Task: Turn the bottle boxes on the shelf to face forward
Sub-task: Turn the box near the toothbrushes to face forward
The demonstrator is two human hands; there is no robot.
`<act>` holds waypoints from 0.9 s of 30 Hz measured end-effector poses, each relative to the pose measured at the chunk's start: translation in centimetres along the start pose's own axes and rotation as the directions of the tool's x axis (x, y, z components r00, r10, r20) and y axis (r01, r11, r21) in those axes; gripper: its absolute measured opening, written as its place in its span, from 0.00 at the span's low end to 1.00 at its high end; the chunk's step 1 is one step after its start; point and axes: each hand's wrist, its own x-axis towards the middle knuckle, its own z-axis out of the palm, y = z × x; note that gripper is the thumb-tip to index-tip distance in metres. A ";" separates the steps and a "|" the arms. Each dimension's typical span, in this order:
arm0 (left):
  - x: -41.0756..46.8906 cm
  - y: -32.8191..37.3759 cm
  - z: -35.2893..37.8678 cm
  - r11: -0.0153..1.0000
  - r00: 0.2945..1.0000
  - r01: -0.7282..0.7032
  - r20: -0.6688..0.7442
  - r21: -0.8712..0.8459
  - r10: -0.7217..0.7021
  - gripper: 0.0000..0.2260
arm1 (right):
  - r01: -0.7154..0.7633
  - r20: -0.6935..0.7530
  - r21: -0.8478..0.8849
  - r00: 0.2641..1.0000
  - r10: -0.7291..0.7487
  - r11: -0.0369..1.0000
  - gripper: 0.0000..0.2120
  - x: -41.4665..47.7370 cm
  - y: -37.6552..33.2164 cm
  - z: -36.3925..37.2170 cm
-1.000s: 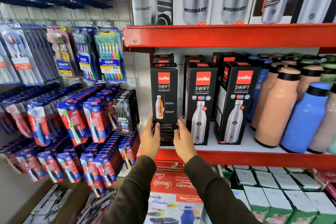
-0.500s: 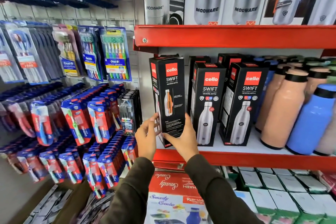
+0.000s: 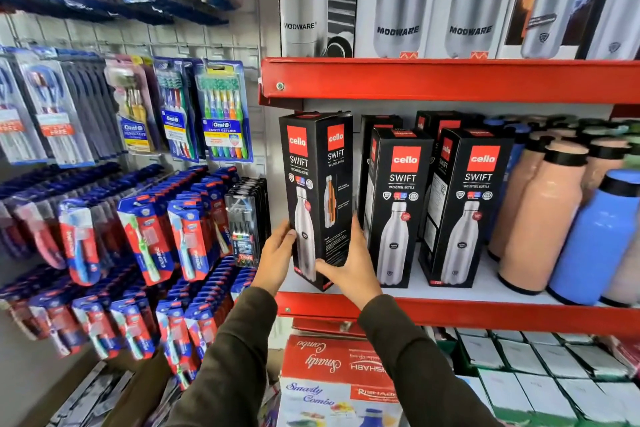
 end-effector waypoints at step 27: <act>-1.9 -2.4 2.9 0.984 0.980 -0.109 -0.148 0.142 0.130 0.14 | -0.053 0.049 -0.114 0.997 0.059 0.992 0.38 0.5 2.7 0.0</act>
